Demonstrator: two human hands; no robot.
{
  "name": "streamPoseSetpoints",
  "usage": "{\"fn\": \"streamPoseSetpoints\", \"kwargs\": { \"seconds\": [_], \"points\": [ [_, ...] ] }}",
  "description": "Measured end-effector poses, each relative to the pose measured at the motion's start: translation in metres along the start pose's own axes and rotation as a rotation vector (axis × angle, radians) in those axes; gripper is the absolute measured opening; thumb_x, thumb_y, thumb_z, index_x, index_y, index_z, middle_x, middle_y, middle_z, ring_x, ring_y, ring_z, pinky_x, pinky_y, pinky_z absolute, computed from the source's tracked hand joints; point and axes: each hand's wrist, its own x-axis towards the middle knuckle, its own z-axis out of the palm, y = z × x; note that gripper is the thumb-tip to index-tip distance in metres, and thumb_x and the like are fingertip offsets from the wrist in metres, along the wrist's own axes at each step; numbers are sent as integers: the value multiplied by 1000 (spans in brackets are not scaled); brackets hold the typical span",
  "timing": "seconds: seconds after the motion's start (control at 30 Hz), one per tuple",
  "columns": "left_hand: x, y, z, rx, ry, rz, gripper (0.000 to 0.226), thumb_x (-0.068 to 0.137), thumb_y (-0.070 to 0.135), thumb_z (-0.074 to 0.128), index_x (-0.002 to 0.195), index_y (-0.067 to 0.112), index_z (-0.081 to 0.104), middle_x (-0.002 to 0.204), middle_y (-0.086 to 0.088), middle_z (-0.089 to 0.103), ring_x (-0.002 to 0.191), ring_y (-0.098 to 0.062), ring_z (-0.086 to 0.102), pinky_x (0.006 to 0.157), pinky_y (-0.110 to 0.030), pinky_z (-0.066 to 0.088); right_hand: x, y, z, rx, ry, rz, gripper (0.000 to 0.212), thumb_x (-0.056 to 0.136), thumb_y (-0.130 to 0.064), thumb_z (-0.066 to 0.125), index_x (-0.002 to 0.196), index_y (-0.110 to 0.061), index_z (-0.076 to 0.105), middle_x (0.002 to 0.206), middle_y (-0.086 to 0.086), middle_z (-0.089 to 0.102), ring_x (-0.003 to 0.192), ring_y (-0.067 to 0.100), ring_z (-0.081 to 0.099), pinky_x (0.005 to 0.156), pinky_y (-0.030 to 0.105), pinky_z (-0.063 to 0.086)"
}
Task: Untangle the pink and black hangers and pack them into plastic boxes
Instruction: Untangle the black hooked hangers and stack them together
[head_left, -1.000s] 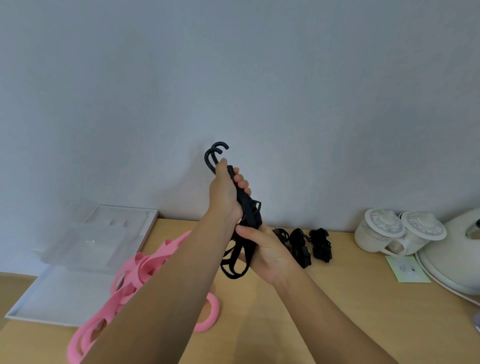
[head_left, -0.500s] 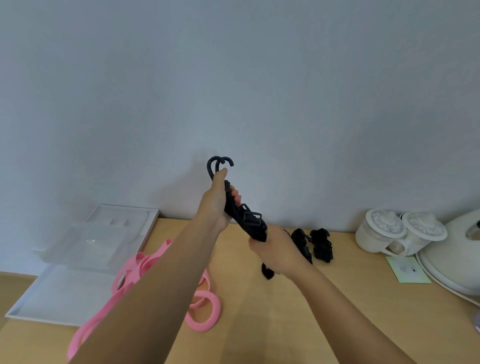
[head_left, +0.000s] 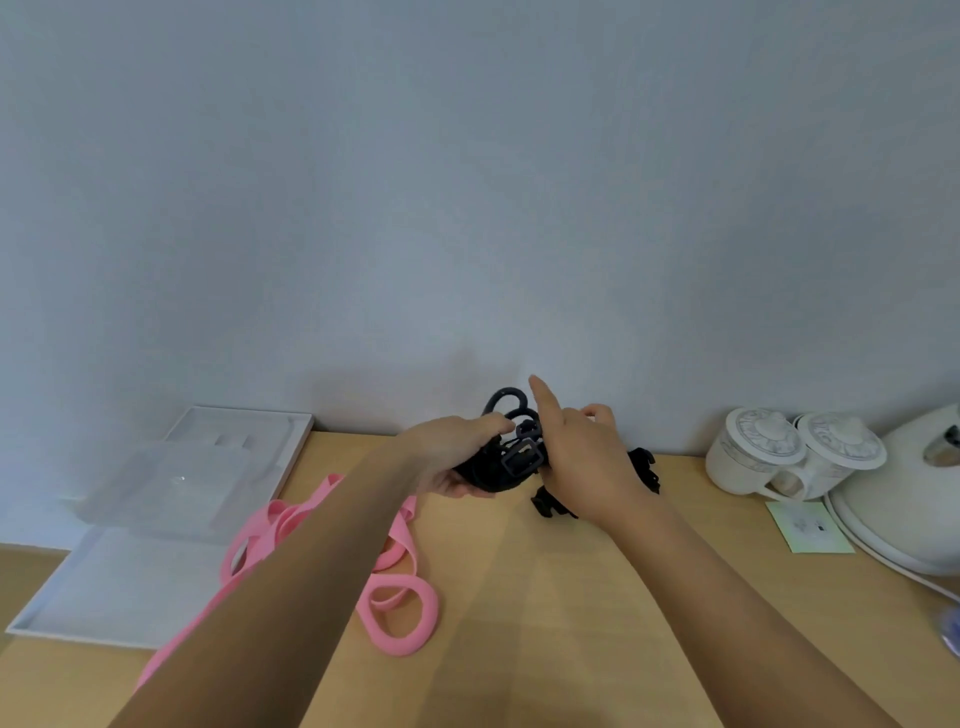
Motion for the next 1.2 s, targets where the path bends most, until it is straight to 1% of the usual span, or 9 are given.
{"fn": "streamPoseSetpoints", "kwargs": {
  "seconds": [0.23,0.47,0.6,0.7,0.77,0.83,0.93,1.07,1.2],
  "points": [
    [-6,4,3,352,-38,27,35,91,40,39,75,16,58,48,7,63,39,-6,56,46,-18,35,-4,-6,-2,11,-19,-84,75,87,-16,43,149,-30,2,101,-4,55,81,19,48,88,31,24],
    [-14,7,-5,433,-199,103,37,92,34,34,79,11,58,54,1,61,38,-9,43,43,-19,33,-2,-7,-8,-23,-13,-90,65,88,-25,43,145,-35,15,106,0,48,78,22,49,86,31,27],
    [-16,7,-8,428,-246,103,35,93,34,34,78,12,57,55,0,61,41,-11,38,44,-20,32,1,-6,-5,-26,42,-89,45,87,-23,46,131,-29,37,117,2,39,86,23,54,91,31,26],
    [-15,4,-7,365,-290,94,35,94,32,32,80,11,56,54,1,60,43,-12,40,44,-21,33,4,-5,2,-55,57,-106,30,85,-17,49,114,-22,51,106,1,54,75,24,56,93,34,28],
    [-13,1,-4,334,-296,109,34,95,33,32,85,12,57,62,2,63,51,-11,49,48,-21,39,8,-2,7,-132,125,-111,22,68,-15,69,87,-20,60,70,-2,57,48,20,43,79,35,40],
    [-10,-3,-4,226,-298,142,33,97,39,33,95,19,58,84,1,65,74,-12,61,62,-25,49,11,1,7,-167,167,-104,27,52,-13,77,72,-21,61,53,-6,48,39,17,30,65,32,41],
    [-6,-5,-10,-6,-332,196,56,79,65,50,117,24,58,120,1,61,112,-14,58,93,-35,49,8,0,5,-162,57,-92,23,72,-9,62,94,-18,62,64,-3,42,51,21,38,74,31,28],
    [-18,7,-1,549,-72,258,103,63,57,72,146,20,25,132,7,48,117,-11,48,98,-27,38,9,0,2,-187,54,-56,21,73,-9,61,89,-19,53,60,-7,20,51,19,33,72,31,21],
    [-20,1,28,755,192,340,63,68,41,74,116,15,43,96,6,52,93,-18,54,77,-32,48,9,1,-1,-99,44,-64,20,77,-2,51,81,-19,42,61,-5,23,47,15,25,73,32,19]
  ]
}}
